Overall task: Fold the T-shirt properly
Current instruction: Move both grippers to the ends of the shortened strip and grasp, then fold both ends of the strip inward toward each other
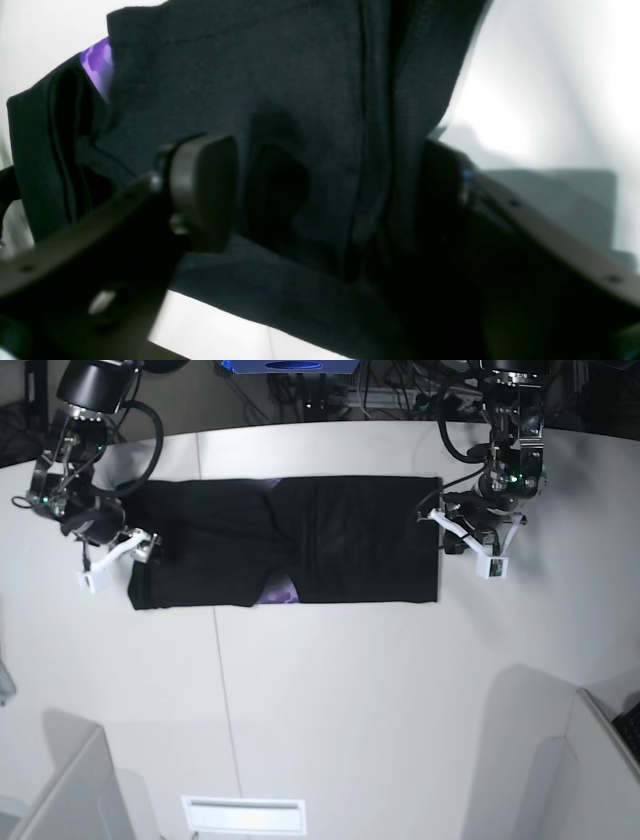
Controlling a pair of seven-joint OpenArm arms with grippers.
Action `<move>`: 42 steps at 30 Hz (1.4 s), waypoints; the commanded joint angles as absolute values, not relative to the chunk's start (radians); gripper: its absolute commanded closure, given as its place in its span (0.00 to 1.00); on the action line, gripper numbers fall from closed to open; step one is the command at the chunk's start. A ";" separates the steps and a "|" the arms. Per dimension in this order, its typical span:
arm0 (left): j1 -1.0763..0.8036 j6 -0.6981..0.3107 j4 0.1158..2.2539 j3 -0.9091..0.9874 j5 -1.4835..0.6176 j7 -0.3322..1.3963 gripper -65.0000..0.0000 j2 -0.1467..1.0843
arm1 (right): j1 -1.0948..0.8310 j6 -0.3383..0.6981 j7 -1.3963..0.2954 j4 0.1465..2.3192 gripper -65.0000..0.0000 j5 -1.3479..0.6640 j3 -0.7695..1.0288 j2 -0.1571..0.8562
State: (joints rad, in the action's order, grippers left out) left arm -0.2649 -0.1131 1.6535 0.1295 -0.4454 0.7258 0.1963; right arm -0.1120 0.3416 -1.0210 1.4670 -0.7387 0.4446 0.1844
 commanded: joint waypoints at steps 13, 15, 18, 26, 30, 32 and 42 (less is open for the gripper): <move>-0.196 -0.117 1.567 0.045 -0.444 0.733 1.00 0.199 | -0.088 0.332 -1.036 1.478 1.00 -0.725 0.441 0.196; -0.188 -0.117 1.558 0.027 -0.444 0.731 1.00 0.199 | -0.090 0.332 -1.041 1.508 1.00 -0.723 0.440 0.196; -0.173 -0.117 1.555 -0.001 -0.444 0.731 1.00 0.199 | -0.096 0.332 -1.044 1.567 1.00 -0.714 0.438 0.196; -0.150 -0.117 1.557 -0.015 -0.444 0.736 1.00 0.179 | -0.111 0.332 -1.087 1.727 1.00 -0.657 0.438 0.185; -0.136 -0.117 1.557 -0.018 -0.444 0.737 1.00 0.170 | -0.113 0.332 -1.098 1.784 1.00 -0.656 0.384 0.173; -0.134 -0.117 1.555 -0.018 -0.444 0.737 1.00 0.153 | -0.116 0.331 -1.099 1.816 1.00 -0.654 0.346 0.173; -0.134 -0.117 1.555 -0.031 -0.444 0.737 1.00 0.136 | -0.120 0.248 -1.118 1.949 1.00 -0.657 0.193 0.122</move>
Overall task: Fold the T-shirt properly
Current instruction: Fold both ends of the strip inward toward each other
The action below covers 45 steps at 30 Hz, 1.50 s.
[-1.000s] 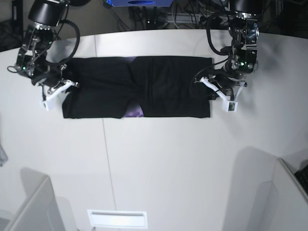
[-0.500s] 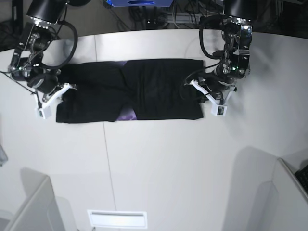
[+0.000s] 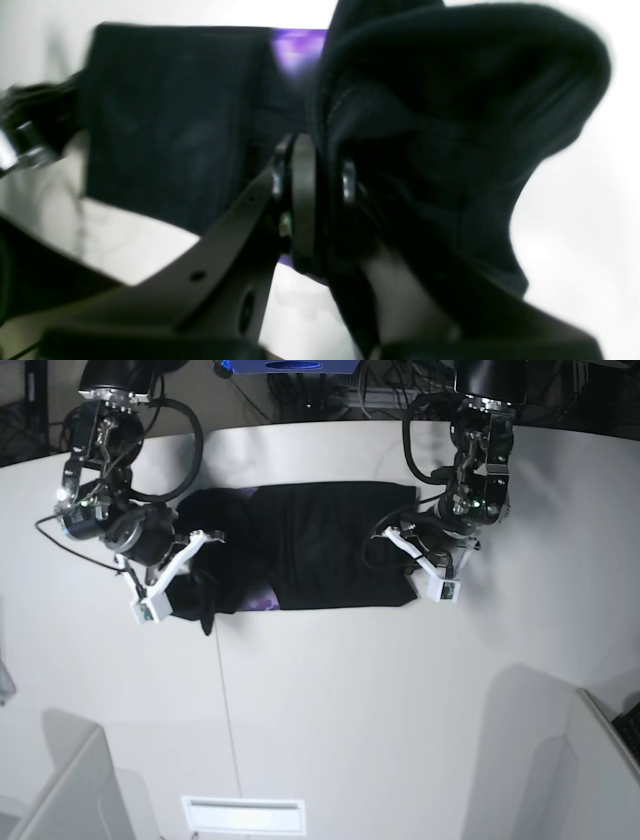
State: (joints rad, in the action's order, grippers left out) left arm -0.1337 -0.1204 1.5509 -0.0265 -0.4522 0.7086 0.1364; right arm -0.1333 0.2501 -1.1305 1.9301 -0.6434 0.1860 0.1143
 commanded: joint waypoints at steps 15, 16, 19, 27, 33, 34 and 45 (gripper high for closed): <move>-0.097 -0.116 1.526 -0.111 -0.443 0.737 1.00 0.122 | -0.119 0.246 -1.165 2.005 1.00 -0.659 0.145 0.027; -0.093 -0.116 1.526 -0.111 -0.443 0.739 1.00 0.120 | -0.120 0.246 -1.165 2.006 1.00 -0.659 0.143 0.016; -0.085 -0.116 1.526 -0.147 -0.443 0.739 1.00 0.122 | -0.120 0.246 -1.165 2.006 1.00 -0.659 0.143 -0.005; -0.064 -0.010 1.535 -0.231 -0.443 0.739 1.00 0.130 | -0.133 0.246 -1.159 2.012 1.00 -0.659 0.143 -0.070; -0.064 -0.007 1.535 -0.237 -0.444 0.739 1.00 0.130 | -0.134 0.248 -1.156 2.012 1.00 -0.661 0.143 -0.108; -0.064 -0.007 1.535 -0.239 -0.444 0.739 1.00 0.130 | -0.134 0.248 -1.155 2.012 1.00 -0.661 0.143 -0.111; -0.079 -0.007 1.537 -0.239 -0.444 0.739 1.00 0.140 | -0.189 0.246 -0.972 2.002 1.00 -0.651 -0.001 -0.119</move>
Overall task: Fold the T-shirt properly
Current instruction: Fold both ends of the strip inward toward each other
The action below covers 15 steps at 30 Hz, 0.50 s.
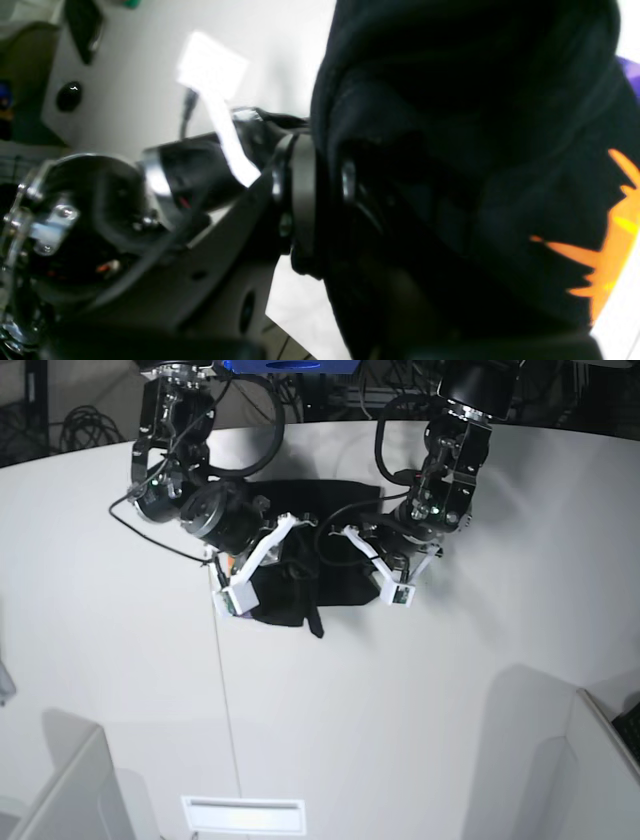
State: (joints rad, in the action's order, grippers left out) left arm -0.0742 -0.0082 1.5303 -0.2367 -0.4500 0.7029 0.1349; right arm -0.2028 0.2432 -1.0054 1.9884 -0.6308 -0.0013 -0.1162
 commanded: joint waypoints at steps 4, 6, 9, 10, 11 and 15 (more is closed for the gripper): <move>-0.087 -0.005 1.544 -0.236 -0.452 0.739 1.00 0.168 | -0.182 0.193 -0.941 1.959 1.00 -0.651 -0.004 -0.094; -0.102 -0.005 1.573 -0.229 -0.449 0.739 1.00 0.180 | -0.182 0.183 -0.920 1.945 1.00 -0.653 -0.004 -0.079; -0.110 -0.004 1.620 -0.229 -0.452 0.739 1.00 0.202 | -0.189 0.183 -0.906 1.936 1.00 -0.653 -0.005 -0.076; -0.116 -0.004 1.627 -0.228 -0.452 0.740 1.00 0.209 | -0.189 0.183 -0.906 1.929 1.00 -0.653 -0.005 -0.077; -0.117 -0.004 1.635 -0.228 -0.452 0.740 1.00 0.214 | -0.189 0.183 -0.905 1.922 1.00 -0.653 -0.005 -0.079; -0.128 -0.004 1.653 -0.226 -0.453 0.740 1.00 0.232 | -0.189 0.183 -0.903 1.916 1.00 -0.653 -0.005 -0.084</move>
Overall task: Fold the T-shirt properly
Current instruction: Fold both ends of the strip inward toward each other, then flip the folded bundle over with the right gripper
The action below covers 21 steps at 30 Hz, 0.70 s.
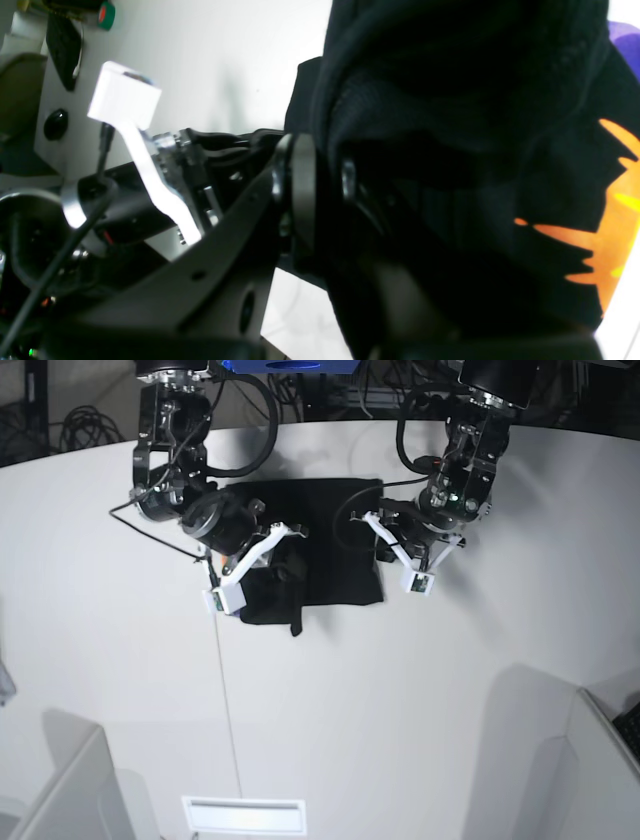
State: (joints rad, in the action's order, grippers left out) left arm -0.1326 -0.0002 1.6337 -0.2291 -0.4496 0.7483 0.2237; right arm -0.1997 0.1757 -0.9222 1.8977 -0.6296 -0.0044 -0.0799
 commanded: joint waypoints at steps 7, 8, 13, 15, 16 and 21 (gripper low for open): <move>-0.213 -0.007 1.755 -0.111 -0.453 0.740 1.00 0.243 | -0.199 0.180 -0.903 1.917 1.00 -0.657 -0.005 -0.085; -0.231 -0.008 1.779 -0.088 -0.455 0.740 1.00 0.243 | -0.199 0.180 -0.903 1.917 1.00 -0.657 -0.005 -0.087; -0.344 -0.008 1.902 0.028 -0.455 0.740 1.00 0.245 | -0.199 0.177 -0.903 1.914 1.00 -0.657 -0.005 -0.088; -0.384 -0.008 1.934 0.076 -0.455 0.740 1.00 0.245 | -0.196 0.177 -0.903 1.894 1.00 -0.657 -0.005 -0.105; -0.398 -0.010 1.942 0.094 -0.455 0.740 1.00 0.243 | -0.193 0.177 -0.903 1.880 1.00 -0.657 -0.005 -0.107; -0.452 -0.028 1.943 0.174 -0.478 0.740 1.00 0.243 | -0.191 0.177 -0.891 1.839 1.00 -0.657 -0.005 -0.113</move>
State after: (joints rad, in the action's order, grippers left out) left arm -0.4473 -0.0216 1.9259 0.1696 -0.4698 0.7559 0.2367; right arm -0.2031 0.1719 -0.9142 1.8221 -0.6350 -0.0048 -0.1078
